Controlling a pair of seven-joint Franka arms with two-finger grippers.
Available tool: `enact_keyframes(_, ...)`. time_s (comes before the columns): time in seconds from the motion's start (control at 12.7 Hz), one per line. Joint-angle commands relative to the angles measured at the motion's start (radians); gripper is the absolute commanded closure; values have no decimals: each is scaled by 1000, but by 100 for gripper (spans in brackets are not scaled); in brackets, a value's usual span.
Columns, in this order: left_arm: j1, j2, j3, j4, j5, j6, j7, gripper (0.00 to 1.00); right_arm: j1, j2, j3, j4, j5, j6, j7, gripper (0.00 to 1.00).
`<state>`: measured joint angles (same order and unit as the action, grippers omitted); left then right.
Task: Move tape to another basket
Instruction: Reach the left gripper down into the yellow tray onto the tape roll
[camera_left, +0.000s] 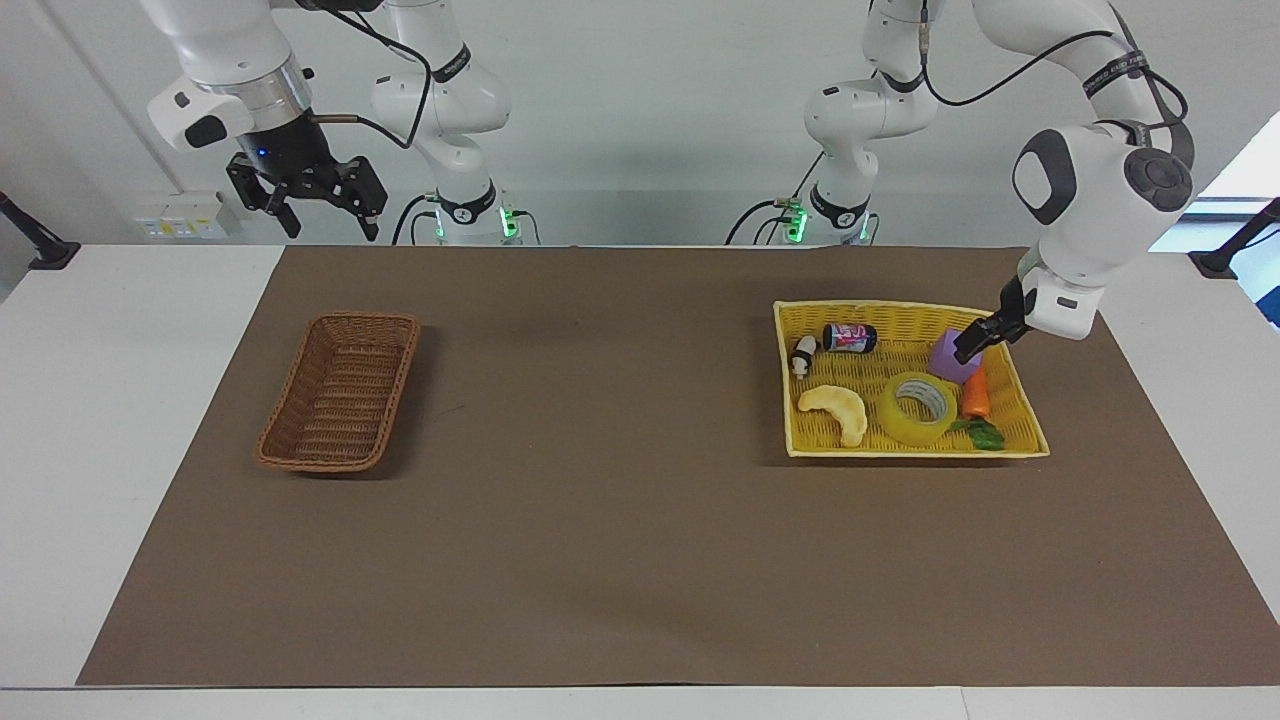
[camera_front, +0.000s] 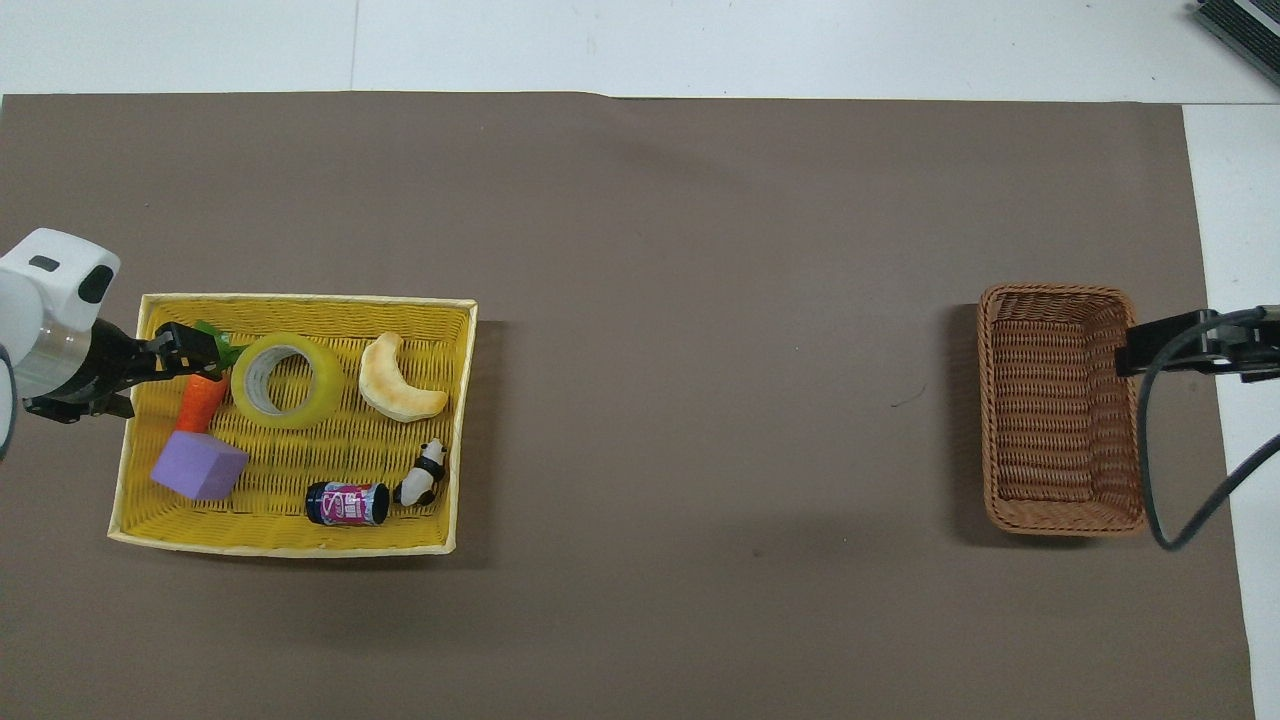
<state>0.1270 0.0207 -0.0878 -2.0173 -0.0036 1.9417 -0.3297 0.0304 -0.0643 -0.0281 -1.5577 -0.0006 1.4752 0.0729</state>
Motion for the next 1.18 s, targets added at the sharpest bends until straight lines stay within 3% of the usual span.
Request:
enact_keyframes(0.0, -4, 7, -1, -89, 5, 110, -54, 0, -12, -23, 8, -30, -4, 17, -15, 0)
enact_keyframes(0.63, -52, 62, -3, -205, -6, 321, -52, 15, -12, -23, 8, -30, -2, 19, -15, 0)
enact_keyframes(0.71, -55, 62, -3, -221, -6, 344, -52, 24, -12, -23, 8, -30, -2, 19, -15, 0)
enact_keyframes(0.86, -55, 61, -3, -228, -6, 350, -51, 53, -12, -25, 8, -30, -2, 19, -15, 0)
enact_keyframes(1.02, -56, 94, -3, -228, -6, 371, -49, 73, -12, -23, 8, -30, -2, 19, -15, 0)
enact_keyframes(1.1, -56, 103, -3, -228, -6, 382, -46, 93, -12, -25, 8, -32, -2, 19, -15, 0)
